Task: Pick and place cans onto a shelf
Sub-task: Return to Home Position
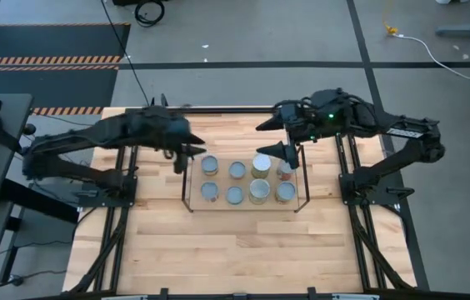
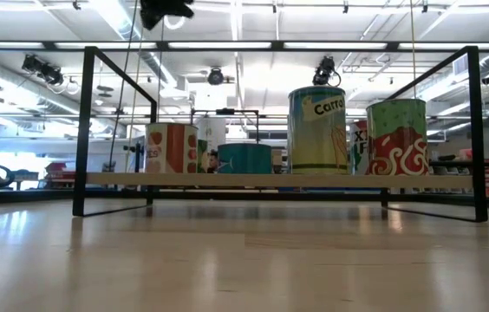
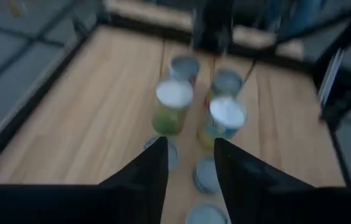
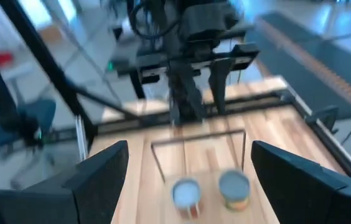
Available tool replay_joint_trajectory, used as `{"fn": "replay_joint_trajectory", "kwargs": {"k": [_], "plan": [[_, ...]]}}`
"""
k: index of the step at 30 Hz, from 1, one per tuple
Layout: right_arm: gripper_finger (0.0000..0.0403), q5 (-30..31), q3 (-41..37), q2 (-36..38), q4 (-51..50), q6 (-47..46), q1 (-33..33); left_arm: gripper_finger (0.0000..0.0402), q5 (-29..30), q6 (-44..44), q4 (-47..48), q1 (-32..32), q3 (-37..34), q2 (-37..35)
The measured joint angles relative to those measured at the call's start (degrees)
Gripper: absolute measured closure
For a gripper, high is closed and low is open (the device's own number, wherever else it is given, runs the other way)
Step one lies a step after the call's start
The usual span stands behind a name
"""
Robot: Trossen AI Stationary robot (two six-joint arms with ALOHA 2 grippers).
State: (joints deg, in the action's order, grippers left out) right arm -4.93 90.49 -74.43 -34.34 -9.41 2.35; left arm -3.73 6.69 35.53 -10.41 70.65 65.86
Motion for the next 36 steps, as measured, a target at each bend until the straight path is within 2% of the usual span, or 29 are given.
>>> {"fn": "replay_joint_trajectory", "kwargs": {"k": [7,10,15,19,22,24,27,29,33,36], "plan": [[0.0056,2.2,-12.7,6.3,19.3,-2.4,0.0,0.0277,0.0,5.2,-19.8,-2.9,-12.9,-12.5],[0.0056,2.3,-15.2,6.8,22.5,-2.4,0.0,0.0280,0.1,6.2,-25.8,-3.9,-15.5,-15.9],[0.0056,-1.9,-16.2,5.6,22.7,-5.5,0.0,0.0283,5.0,5.8,-24.1,-5.7,-15.9,-18.2],[0.0056,-2.1,-16.4,4.2,22.3,-5.5,0.0,0.0283,5.5,3.5,-24.7,-5.7,-15.9,-18.5],[0.0065,-0.8,-16.4,4.3,22.8,-2.2,0.0,0.0283,5.3,6.7,-25.2,-4.9,-15.9,-18.5],[0.0086,0.0,-16.4,5.2,22.5,-0.5,0.0,0.0288,5.4,7.5,-25.1,-4.7,-15.9,-18.7],[0.0139,0.9,-16.7,7.6,23.0,2.1,0.0,0.0304,5.6,7.3,-25.1,-4.8,-15.9,-20.2],[0.0184,1.0,-18.0,9.6,23.7,3.3,0.0,0.0317,5.3,7.1,-25.0,-4.8,-15.9,-21.8],[0.0282,1.4,-21.9,13.2,26.4,4.3,0.1,0.0344,0.9,3.5,-25.8,-4.8,-15.9,-25.7],[0.0356,1.4,-26.3,16.0,30.6,4.0,0.2,0.0359,1.7,3.1,-24.1,-4.7,-15.9,-28.2]]}}
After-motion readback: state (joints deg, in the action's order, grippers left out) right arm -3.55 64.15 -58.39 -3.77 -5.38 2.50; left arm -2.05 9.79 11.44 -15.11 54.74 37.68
